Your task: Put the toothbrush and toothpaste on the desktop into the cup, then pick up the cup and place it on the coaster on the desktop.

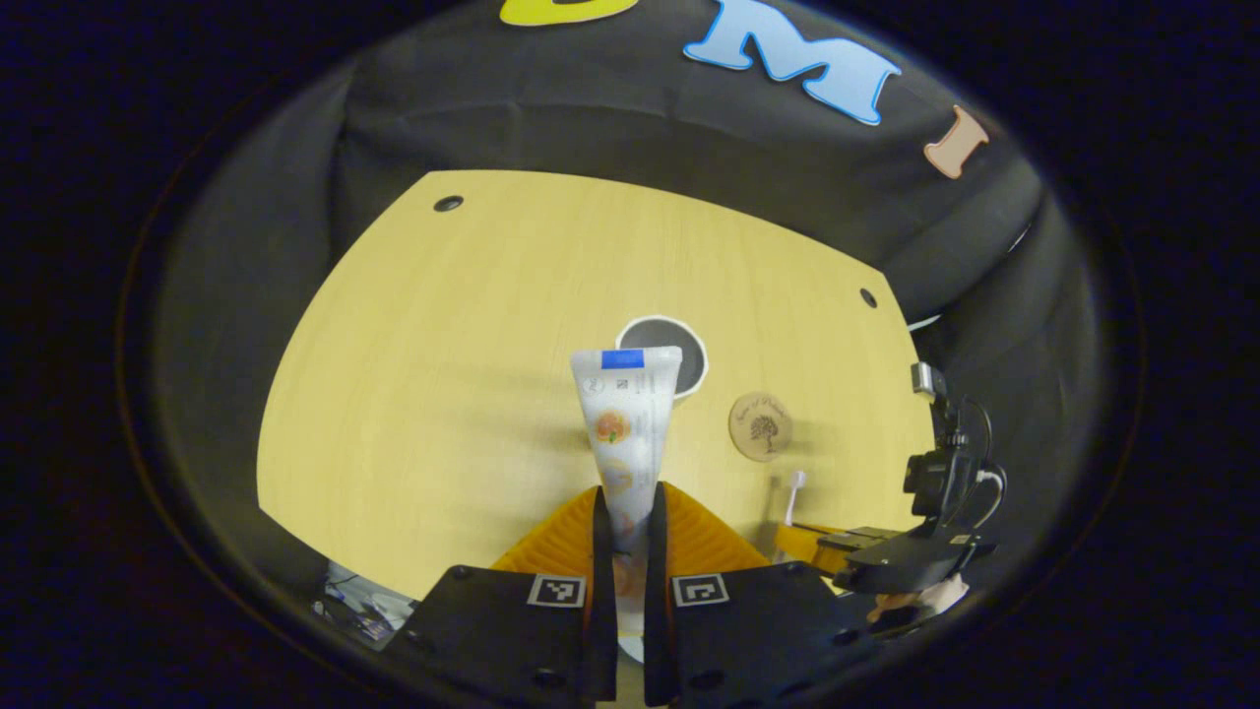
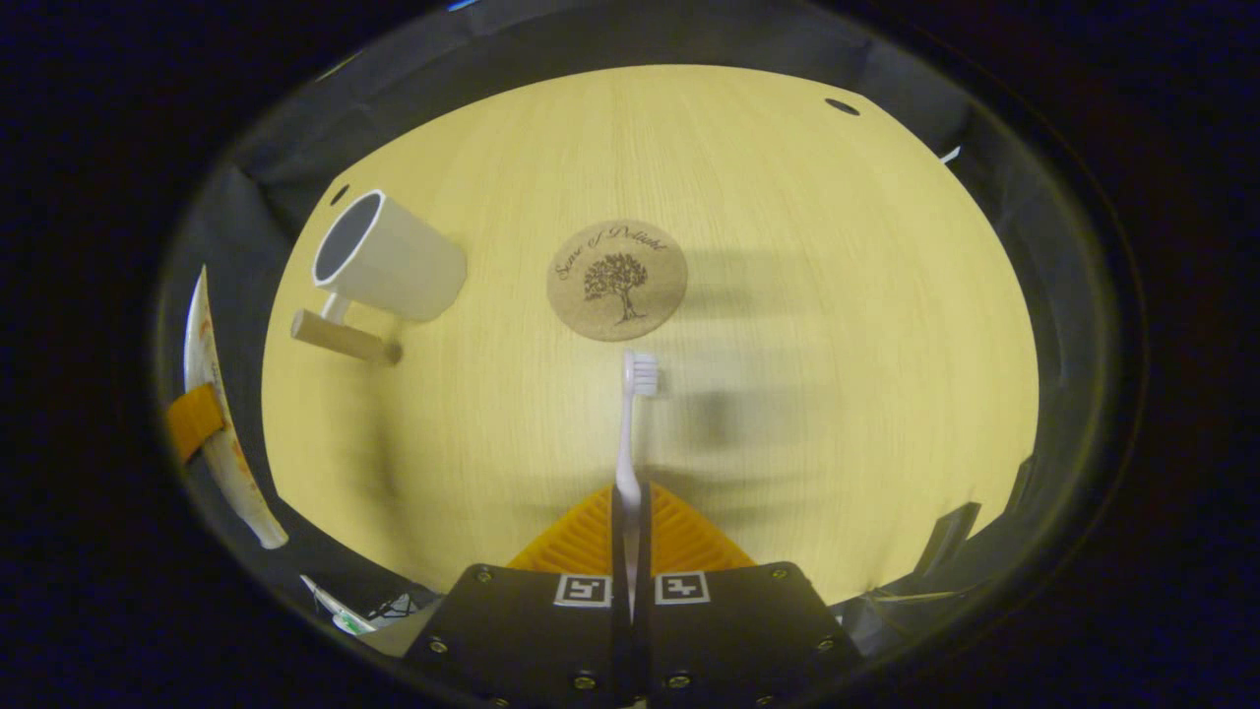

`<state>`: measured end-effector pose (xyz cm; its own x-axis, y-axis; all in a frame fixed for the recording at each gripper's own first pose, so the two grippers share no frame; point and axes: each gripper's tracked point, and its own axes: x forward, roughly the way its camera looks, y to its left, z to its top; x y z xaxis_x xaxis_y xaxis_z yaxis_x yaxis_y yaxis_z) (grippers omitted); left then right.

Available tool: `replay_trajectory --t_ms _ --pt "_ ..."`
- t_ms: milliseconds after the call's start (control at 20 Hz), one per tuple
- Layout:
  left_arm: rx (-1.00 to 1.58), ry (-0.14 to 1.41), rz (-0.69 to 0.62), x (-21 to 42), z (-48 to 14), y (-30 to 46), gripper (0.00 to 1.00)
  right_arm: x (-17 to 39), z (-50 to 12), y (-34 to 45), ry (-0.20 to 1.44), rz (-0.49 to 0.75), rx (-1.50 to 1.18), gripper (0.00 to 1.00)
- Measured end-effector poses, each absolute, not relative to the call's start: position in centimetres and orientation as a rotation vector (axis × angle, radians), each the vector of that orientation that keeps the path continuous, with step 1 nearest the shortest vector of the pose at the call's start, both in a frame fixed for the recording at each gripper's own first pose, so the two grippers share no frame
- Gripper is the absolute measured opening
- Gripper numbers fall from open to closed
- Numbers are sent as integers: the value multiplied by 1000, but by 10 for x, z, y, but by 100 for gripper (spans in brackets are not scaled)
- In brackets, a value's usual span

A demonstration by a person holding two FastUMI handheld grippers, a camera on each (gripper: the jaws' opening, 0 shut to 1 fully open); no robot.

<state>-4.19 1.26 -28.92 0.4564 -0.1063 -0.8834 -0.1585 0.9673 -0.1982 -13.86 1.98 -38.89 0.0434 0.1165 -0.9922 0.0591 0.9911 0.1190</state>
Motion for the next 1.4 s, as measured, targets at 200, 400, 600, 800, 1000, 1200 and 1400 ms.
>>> replay_trajectory --t_ms 200,400,600,800,1000,1200,1400 --pt "-240 1031 26 7 -284 18 18 -133 -378 26 1500 44 174 2" --pt "-233 985 5 44 -283 19 17 -123 -364 29 1457 31 206 2" --pt "-218 949 -21 82 -288 16 17 -116 -351 26 1421 11 229 2" --pt "-207 936 -44 108 -299 8 18 -110 -339 25 1389 -8 256 2" --pt "-239 921 -63 128 -315 -2 17 -99 -324 26 1342 -5 283 2" --pt "-241 888 -70 146 -327 -2 18 -87 -313 28 1309 0 299 2" --pt "-176 850 -67 147 -341 0 18 -74 -305 30 1287 9 324 2"
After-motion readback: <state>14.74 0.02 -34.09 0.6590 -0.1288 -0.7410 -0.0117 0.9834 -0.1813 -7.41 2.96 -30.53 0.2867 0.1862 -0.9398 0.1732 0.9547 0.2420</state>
